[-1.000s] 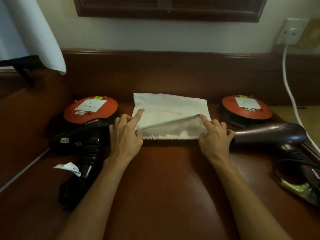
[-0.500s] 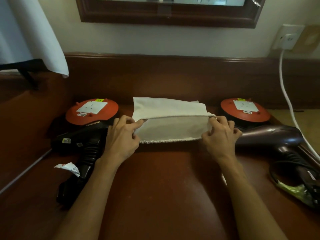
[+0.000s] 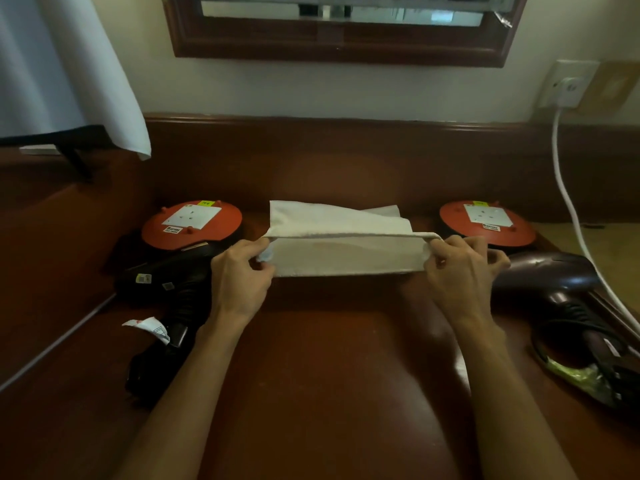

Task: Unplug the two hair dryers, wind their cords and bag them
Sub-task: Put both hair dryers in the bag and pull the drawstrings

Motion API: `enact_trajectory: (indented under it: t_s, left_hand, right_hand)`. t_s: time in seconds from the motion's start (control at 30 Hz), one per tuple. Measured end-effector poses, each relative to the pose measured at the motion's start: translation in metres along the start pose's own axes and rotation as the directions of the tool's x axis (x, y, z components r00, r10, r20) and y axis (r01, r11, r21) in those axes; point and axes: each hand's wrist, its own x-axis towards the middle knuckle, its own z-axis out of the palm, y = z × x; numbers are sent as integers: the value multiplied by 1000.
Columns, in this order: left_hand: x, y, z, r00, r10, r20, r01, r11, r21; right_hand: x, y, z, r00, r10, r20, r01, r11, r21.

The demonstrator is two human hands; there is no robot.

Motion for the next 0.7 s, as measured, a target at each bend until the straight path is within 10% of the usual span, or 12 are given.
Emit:
enact_trajectory:
  t_s: [0.7]
  left_hand:
    - [-42, -16, -15, 991, -77, 110, 88, 991, -102]
  right_hand:
    - [-52, 30, -13, 941, -9, 338, -124, 921, 370]
